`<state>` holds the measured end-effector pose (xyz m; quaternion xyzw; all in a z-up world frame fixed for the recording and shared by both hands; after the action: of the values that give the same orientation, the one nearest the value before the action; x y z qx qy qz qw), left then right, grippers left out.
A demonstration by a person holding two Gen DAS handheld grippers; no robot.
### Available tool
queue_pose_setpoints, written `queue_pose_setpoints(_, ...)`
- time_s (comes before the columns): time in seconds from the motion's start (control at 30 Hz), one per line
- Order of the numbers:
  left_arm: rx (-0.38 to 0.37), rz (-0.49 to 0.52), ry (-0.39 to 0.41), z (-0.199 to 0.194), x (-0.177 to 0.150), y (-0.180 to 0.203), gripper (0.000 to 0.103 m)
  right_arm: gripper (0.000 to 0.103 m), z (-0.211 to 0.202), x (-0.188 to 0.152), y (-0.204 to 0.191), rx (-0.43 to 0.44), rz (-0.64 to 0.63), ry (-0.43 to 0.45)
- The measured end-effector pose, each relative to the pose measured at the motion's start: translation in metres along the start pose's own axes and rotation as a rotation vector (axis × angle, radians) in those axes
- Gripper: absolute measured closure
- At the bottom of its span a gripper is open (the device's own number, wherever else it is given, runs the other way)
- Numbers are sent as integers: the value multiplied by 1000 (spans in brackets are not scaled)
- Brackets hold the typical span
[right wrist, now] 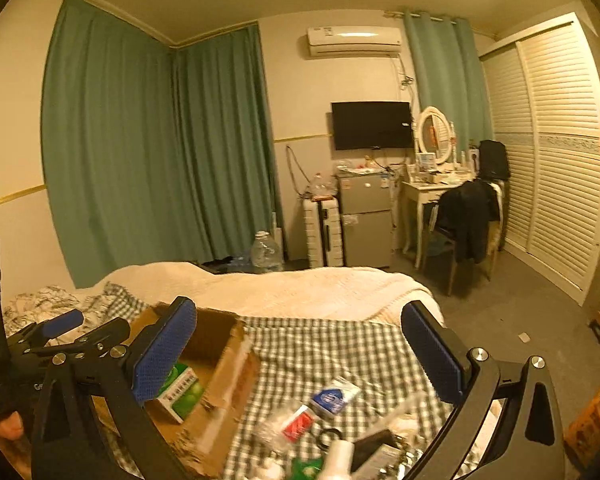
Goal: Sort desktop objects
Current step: 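Move the left tool to the white figurine while the right tool reaches the tissue packet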
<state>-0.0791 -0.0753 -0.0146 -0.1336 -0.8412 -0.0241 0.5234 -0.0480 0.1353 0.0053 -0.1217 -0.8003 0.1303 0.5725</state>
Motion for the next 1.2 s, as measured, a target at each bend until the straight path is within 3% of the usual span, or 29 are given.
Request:
queue_pose_setpoints(0.37,-154,41,-33,21,-26,66,0,0,-10,-3,48,-65,46,-60)
queue_pose_setpoints(0.8,-204,180,-102,41,-65,122,3,0,7,-41,91,-146,23,-235)
queue_pose_setpoints(1.2,-213,239,-249,70,-117,148,10,5,27,-92,127,-185,44,-442)
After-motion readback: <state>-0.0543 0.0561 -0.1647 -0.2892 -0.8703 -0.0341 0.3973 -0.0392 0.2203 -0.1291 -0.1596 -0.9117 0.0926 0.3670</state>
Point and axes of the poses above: each gripper's, at about its wrist camera, not at the fingertips, and z roughly the way its jaws point, y to its right, x to its top, the point moved 5 cm from there along z, roughly the way its jaws point, and after that the axes turned 15 degrees about z, right-handed, at the moved point
